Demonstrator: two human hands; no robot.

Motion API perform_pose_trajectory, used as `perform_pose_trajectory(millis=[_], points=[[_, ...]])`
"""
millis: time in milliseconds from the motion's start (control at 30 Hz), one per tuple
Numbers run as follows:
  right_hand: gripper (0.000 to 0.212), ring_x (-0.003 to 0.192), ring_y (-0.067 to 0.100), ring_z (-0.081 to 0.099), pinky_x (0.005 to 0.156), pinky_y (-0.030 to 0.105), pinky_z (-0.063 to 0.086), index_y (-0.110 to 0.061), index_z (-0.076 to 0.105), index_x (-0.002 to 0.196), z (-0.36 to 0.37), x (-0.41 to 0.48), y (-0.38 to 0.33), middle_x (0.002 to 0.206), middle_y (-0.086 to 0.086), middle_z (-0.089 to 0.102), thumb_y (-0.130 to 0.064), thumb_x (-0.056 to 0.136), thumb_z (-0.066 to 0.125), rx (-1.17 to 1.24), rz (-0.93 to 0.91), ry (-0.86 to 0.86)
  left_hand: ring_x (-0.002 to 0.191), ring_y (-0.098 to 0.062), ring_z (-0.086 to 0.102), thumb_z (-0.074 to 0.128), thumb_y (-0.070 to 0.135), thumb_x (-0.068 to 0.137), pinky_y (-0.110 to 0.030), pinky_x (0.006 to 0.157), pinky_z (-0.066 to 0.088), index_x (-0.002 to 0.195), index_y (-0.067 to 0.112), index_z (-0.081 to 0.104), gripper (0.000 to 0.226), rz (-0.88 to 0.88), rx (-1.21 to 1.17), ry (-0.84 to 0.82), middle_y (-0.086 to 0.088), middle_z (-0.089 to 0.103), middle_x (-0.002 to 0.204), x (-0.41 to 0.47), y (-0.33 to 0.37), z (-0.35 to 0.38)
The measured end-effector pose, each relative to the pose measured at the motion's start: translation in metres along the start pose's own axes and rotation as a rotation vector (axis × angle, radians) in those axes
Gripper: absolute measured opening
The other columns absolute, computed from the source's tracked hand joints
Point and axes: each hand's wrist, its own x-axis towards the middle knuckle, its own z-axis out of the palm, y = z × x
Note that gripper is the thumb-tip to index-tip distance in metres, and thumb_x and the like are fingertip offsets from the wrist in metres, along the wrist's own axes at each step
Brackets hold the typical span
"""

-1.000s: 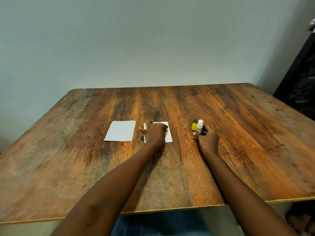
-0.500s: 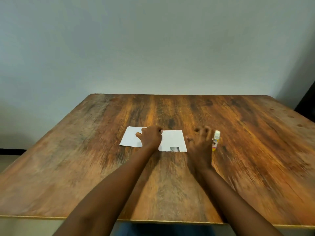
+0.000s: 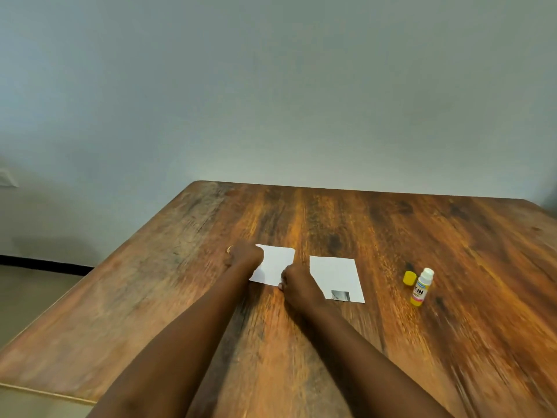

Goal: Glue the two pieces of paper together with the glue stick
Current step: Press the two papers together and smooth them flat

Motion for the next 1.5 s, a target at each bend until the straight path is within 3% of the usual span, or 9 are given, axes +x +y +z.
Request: perform_pose_trajectory(millis=[300, 500, 667, 800, 867, 1067, 1200, 1400, 1500], points=[[0.015, 0.075, 0.008, 0.049, 0.068, 0.016, 0.041, -0.009, 0.063, 0.103, 0.001, 0.010, 0.000, 0.107, 0.009, 0.065, -0.014, 0.091, 0.056, 0.003, 0.055, -0.038, 0.115, -0.029, 0.057, 0.045, 0.018, 0.095, -0.032, 0.094, 0.049, 0.127, 0.000, 0.050, 0.037, 0.005, -0.144, -0.035, -0.017, 0.055, 0.130, 0.011, -0.008, -0.007], [0.024, 0.095, 0.020, 0.063, 0.077, 0.020, 0.043, -0.005, 0.066, 0.109, -0.008, 0.016, -0.002, 0.112, 0.011, 0.068, -0.015, 0.089, 0.060, 0.108, 0.096, -0.013, 0.086, -0.018, 0.057, 0.051, 0.018, 0.092, -0.021, 0.057, 0.040, 0.115, 0.000, 0.058, 0.030, 0.067, -0.132, 0.008, -0.015, 0.062, 0.115, 0.013, -0.009, -0.015], [0.024, 0.099, 0.022, 0.063, 0.079, 0.023, 0.046, -0.004, 0.067, 0.109, -0.025, 0.021, -0.004, 0.111, 0.011, 0.069, -0.015, 0.089, 0.061, 0.402, 0.268, 0.234, 0.085, -0.024, 0.060, 0.058, 0.015, 0.089, -0.029, 0.068, 0.045, 0.102, -0.004, 0.064, 0.023, 0.091, -0.286, 0.038, -0.019, 0.066, 0.106, 0.012, -0.003, -0.027], [0.006, 0.086, 0.024, 0.065, 0.072, 0.031, 0.056, -0.004, 0.069, 0.086, -0.048, 0.022, 0.006, 0.096, 0.013, 0.069, -0.003, 0.086, 0.063, 0.683, 0.393, 0.270, 0.095, -0.030, 0.064, 0.060, 0.012, 0.089, -0.035, 0.082, 0.052, 0.106, -0.007, 0.062, 0.026, 0.046, -0.502, -0.069, -0.021, 0.065, 0.110, 0.001, 0.010, -0.028], [0.013, 0.082, 0.024, 0.066, 0.064, 0.030, 0.057, -0.007, 0.065, 0.075, -0.061, 0.020, 0.015, 0.091, 0.013, 0.068, 0.002, 0.083, 0.064, 0.752, 0.436, 0.280, 0.095, -0.030, 0.065, 0.060, 0.013, 0.089, -0.035, 0.081, 0.053, 0.107, -0.007, 0.061, 0.027, 0.008, -0.563, -0.152, -0.020, 0.065, 0.109, -0.009, 0.018, -0.025], [0.012, 0.072, 0.022, 0.064, 0.049, 0.025, 0.049, -0.004, 0.065, 0.075, -0.094, 0.010, 0.050, 0.084, 0.012, 0.067, 0.007, 0.077, 0.067, 0.721, 0.518, 0.294, 0.066, -0.018, 0.060, 0.063, 0.006, 0.085, -0.026, 0.062, 0.052, 0.100, -0.008, 0.064, 0.021, 0.016, -0.584, -0.274, -0.015, 0.063, 0.084, -0.030, 0.034, -0.002], [0.008, 0.061, 0.022, 0.059, 0.047, 0.028, 0.049, 0.008, 0.067, 0.084, -0.105, 0.005, 0.068, 0.076, 0.014, 0.063, 0.011, 0.077, 0.065, 0.699, 0.608, 0.201, 0.069, -0.019, 0.060, 0.061, 0.001, 0.086, -0.028, 0.065, 0.054, 0.109, -0.008, 0.064, 0.025, 0.050, -0.510, -0.324, -0.021, 0.065, 0.099, -0.036, 0.042, 0.015], [0.013, 0.061, 0.025, 0.060, 0.045, 0.028, 0.045, 0.001, 0.060, 0.067, -0.107, 0.002, 0.084, 0.074, 0.016, 0.063, 0.006, 0.078, 0.066, 0.703, 0.665, 0.148, 0.076, -0.021, 0.063, 0.060, 0.002, 0.086, -0.034, 0.074, 0.057, 0.109, -0.004, 0.065, 0.024, 0.053, -0.450, -0.309, -0.013, 0.064, 0.086, -0.043, 0.050, 0.027], [0.012, 0.059, 0.026, 0.061, 0.045, 0.029, 0.045, 0.002, 0.061, 0.067, -0.105, 0.002, 0.088, 0.075, 0.018, 0.064, 0.005, 0.076, 0.067, 0.707, 0.670, 0.174, 0.090, -0.027, 0.067, 0.062, 0.005, 0.086, -0.040, 0.086, 0.057, 0.110, -0.004, 0.065, 0.026, 0.088, -0.394, -0.290, -0.019, 0.068, 0.102, -0.045, 0.051, 0.031]])
